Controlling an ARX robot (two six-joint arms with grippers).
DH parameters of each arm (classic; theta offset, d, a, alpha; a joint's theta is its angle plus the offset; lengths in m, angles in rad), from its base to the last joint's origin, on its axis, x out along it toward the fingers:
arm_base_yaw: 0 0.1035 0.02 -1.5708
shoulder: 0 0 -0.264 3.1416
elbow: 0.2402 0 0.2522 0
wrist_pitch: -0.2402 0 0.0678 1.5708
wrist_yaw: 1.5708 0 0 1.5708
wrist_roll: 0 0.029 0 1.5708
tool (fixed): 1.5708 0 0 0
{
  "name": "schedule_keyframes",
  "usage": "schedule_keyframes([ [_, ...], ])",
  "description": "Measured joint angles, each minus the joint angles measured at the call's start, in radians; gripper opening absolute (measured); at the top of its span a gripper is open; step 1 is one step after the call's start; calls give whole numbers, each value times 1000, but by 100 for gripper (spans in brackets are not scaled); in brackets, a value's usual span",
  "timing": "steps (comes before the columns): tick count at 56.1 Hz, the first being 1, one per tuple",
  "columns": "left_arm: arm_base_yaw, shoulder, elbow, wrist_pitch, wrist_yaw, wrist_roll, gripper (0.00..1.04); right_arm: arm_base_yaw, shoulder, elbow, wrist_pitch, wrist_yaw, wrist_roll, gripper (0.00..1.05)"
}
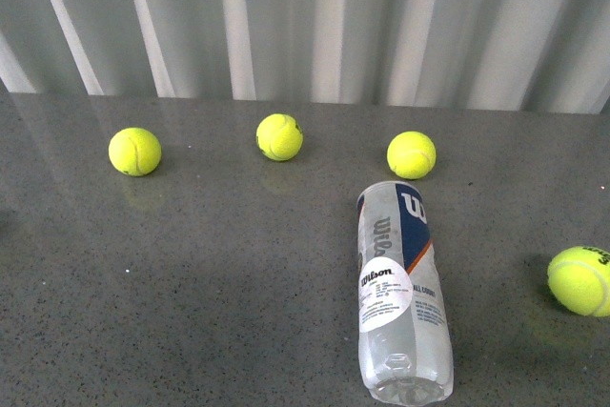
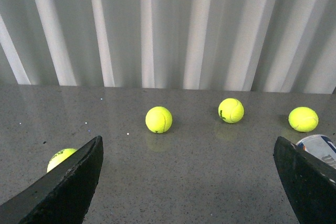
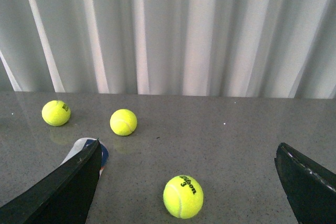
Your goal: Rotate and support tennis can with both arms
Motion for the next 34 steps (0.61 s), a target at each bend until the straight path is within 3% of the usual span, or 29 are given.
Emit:
schedule_keyframes([
  [34, 0, 0, 0, 0, 0, 0, 98, 0, 0, 0, 0, 0, 0, 97],
])
